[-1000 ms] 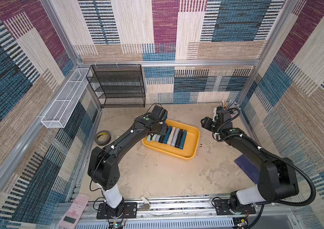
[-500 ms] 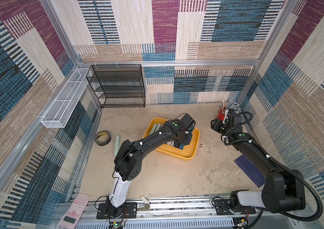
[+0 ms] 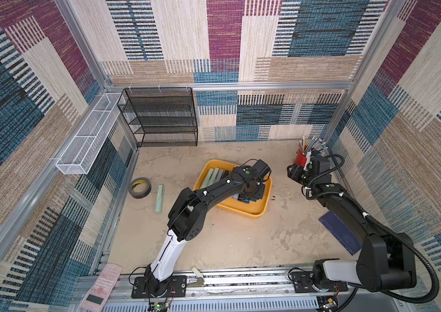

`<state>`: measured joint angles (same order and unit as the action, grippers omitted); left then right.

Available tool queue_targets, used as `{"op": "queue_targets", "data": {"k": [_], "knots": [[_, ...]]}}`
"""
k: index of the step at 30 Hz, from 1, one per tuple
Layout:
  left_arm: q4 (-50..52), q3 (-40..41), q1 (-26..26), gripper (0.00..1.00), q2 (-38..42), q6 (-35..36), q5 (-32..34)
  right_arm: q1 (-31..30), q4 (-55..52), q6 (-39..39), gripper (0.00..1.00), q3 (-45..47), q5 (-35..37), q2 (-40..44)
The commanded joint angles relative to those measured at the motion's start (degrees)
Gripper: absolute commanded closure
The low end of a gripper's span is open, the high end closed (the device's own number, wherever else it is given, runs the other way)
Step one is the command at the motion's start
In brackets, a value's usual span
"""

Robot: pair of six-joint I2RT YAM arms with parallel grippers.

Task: Put the pruning pliers into the storage box
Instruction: Place the pruning pliers in the storage box.

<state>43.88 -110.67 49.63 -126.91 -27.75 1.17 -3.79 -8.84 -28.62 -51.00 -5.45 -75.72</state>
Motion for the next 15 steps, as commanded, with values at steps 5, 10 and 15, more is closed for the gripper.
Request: {"op": "queue_targets", "data": {"k": [5,10,15], "knots": [[-0.83,-1.95,-0.12,0.77,-2.32,-0.58,-0.3,-0.04,1.57,0.09,0.41,-0.27,-0.35,0.16],[-1.0,-2.53,-0.06,0.76,-3.95,-0.73,-0.94,-0.06,0.63,0.47,0.41,-0.85,-0.11,-0.07],[-1.1,-3.91,-0.06,0.75,-5.25,-0.3,-1.17,0.01,0.34,0.57,0.41,-1.42,0.27,-0.21]]}}
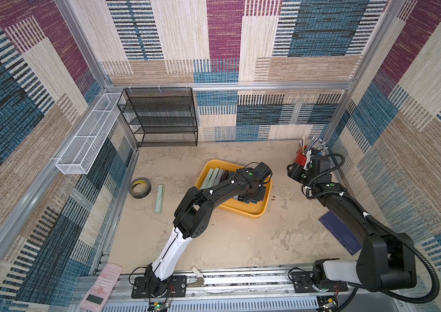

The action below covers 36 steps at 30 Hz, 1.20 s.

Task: Put the pruning pliers into the storage box
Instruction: Place the pruning pliers in the storage box.

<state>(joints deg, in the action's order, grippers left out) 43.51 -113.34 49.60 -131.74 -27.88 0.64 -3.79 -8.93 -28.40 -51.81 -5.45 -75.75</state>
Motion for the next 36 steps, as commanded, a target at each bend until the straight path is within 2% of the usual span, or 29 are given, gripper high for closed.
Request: {"op": "queue_targets", "data": {"k": [1,15,29,36], "knots": [[-0.87,-1.53,-0.05,0.74,-0.6,-0.07,-0.64,-0.04,0.4,0.37,0.41,-0.57,0.2,-0.26],[-0.79,-3.12,-0.07,0.71,-3.15,0.72,0.05,0.01,0.4,0.28,0.41,-0.54,0.27,-0.73],[-0.35,-4.88,-0.03,0.61,-3.47,2.21,-0.37,0.05,-0.2,0.44,0.41,0.41,0.36,0.33],[1.15,-9.34,-0.77,0.52,1.84,6.88,2.72,-0.15,-3.24,1.96,0.41,-1.73,0.93,-0.64]]}}
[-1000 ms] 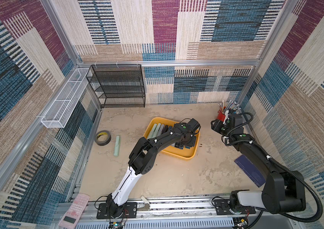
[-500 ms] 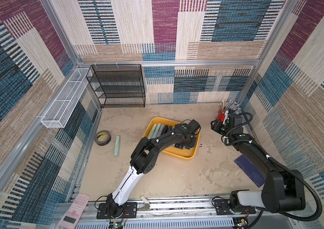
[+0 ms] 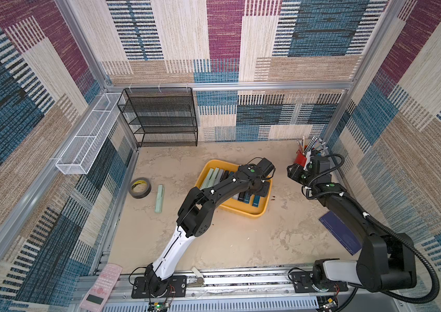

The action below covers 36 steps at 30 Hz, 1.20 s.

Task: Put the pruning pliers into the storage box
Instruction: Place the pruning pliers in the storage box, then adjust the storage box at the center of the board.

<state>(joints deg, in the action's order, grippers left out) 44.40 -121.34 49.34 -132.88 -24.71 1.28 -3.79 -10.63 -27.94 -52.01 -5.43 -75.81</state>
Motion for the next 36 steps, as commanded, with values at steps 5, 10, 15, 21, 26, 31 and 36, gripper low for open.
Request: {"op": "queue_targets", "data": {"k": [5,10,15,21,26,31,36], "knots": [[-0.59,2.11,-5.66,0.47,10.92,5.49,0.94,-1.92,-8.76,4.6,0.4,-7.04,3.69,-4.42],[-7.82,17.51,-14.28,0.42,22.52,6.04,1.87,-8.68,-12.65,5.08,0.4,-11.13,7.04,-6.6],[-11.35,30.28,-22.72,0.39,30.27,6.03,2.26,-15.13,-14.69,1.61,0.4,-14.13,8.61,-10.75],[-12.97,37.63,-29.65,0.38,33.29,7.08,0.11,-19.14,-17.51,-3.32,0.4,-16.65,7.47,-15.87],[-13.19,39.09,-33.17,0.38,32.09,8.28,-1.67,-21.52,-20.31,-6.33,0.39,-17.81,7.4,-19.4],[-16.91,41.56,-35.97,0.38,30.22,7.99,-5.52,-23.62,-22.77,-8.46,0.38,-19.91,7.12,-23.66],[-16.01,39.6,-36.3,0.39,26.54,9.18,-8.15,-24.76,-25.35,-11.18,0.38,-22.09,7.72,-27.06]]}}
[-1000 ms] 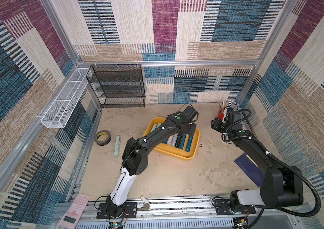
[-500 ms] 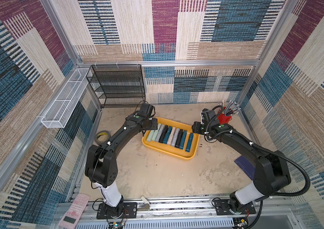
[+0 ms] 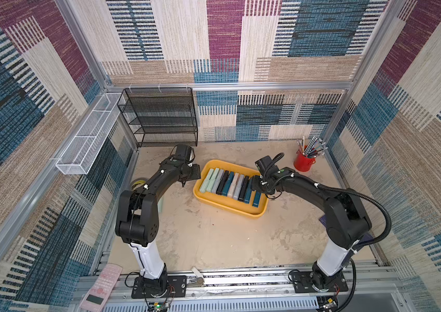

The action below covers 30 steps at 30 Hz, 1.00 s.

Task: Put the pruning pliers into the storage box
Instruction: Adjust the storage box at the center of the board.

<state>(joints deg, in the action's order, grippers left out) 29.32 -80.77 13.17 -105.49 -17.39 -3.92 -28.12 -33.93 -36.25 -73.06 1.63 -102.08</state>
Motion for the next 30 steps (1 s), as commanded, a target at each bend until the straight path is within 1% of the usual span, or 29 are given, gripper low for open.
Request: {"op": "queue_targets", "data": {"k": [1,6,9,14,17,23,28,30], "knots": [[-1.35,-0.83,-0.17,0.39,-1.06,1.99,-3.19,-0.68,-2.38,-3.31,0.38,-1.37,1.08,-1.11],[-3.8,-0.08,-0.22,0.39,-1.68,1.55,-5.59,-1.27,-6.18,-6.06,0.35,-4.01,2.6,-3.74],[-3.28,-0.26,-0.21,0.4,-2.17,1.99,-6.27,-2.32,-9.23,-8.48,0.31,-6.05,3.65,-4.82],[-3.96,-0.35,-0.34,0.4,-2.33,1.94,-7.32,-3.04,-11.2,-12.11,0.26,-5.69,4.22,-5.34],[-4.29,-0.19,-0.44,0.4,-2.34,1.91,-7.67,-3.13,-11.59,-12.94,0.25,-5.71,4.17,-5.68],[-4.53,0.59,-0.6,0.4,-1.89,1.96,-7.81,-3.17,-9.24,-14.08,0.24,-4.43,3.0,-5.54],[-4.19,0.37,-0.64,0.4,-1.71,2.08,-7.68,-3.09,-3.11,-14.95,0.24,-0.65,-1.9,-4.89],[-3.92,0.28,-0.61,0.4,-1.55,2.18,-7.51,-3.14,-1.46,-14.88,0.24,-0.09,-2.5,-4.37]]}}
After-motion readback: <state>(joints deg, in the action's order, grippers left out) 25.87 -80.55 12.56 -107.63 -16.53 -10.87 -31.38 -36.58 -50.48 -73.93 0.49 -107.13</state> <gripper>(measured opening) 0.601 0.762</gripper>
